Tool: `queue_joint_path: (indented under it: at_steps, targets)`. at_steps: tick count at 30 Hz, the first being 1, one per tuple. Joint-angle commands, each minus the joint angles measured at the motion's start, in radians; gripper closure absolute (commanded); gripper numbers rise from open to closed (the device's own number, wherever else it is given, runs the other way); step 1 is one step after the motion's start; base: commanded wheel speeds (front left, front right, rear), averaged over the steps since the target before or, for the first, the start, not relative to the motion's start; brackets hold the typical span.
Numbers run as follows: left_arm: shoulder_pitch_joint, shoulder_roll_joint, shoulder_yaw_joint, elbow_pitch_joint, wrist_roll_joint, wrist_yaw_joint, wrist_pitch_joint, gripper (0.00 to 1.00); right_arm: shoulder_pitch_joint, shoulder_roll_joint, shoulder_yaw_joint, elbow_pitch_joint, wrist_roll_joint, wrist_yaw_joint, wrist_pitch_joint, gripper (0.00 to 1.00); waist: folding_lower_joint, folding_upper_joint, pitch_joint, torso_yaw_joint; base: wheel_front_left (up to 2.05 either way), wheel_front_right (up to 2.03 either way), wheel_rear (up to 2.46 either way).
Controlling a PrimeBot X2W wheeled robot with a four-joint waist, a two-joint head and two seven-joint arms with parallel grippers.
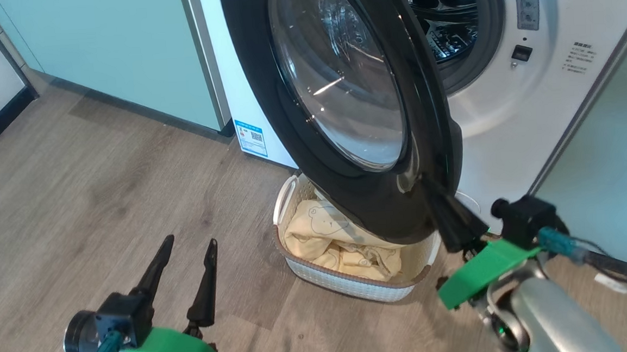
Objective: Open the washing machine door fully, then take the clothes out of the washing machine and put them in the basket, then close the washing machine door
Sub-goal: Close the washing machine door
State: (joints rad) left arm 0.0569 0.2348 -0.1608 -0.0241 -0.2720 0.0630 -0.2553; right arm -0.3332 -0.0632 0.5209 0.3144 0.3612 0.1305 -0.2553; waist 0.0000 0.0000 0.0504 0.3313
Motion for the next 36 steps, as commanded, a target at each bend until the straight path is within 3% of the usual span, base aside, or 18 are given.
queue_joint_path:
  at_steps: [1, 16, 36]
  targets:
    - [-0.056, 0.004, 0.05, -0.031, 0.012, -0.004, -0.006, 0.0, -0.055, 0.005, 0.0, -0.025, 0.007, 0.0, -0.006, 1.0, 0.0, 0.0, 0.001, 0.001, 0.0, 0.0, 0.0]
    - [-0.07, -0.024, 0.069, -0.04, 0.027, -0.023, -0.006, 0.0, -0.089, 0.001, -0.061, 0.01, -0.013, 0.0, -0.006, 1.0, 0.0, 0.0, 0.031, 0.008, 0.0, 0.0, 0.0]
    - [-0.163, -0.126, 0.09, -0.07, 0.069, -0.087, -0.006, 0.0, -0.256, -0.089, -0.247, 0.078, -0.082, 0.0, -0.006, 1.0, 0.0, 0.0, 0.194, 0.029, 0.0, 0.0, 0.0]
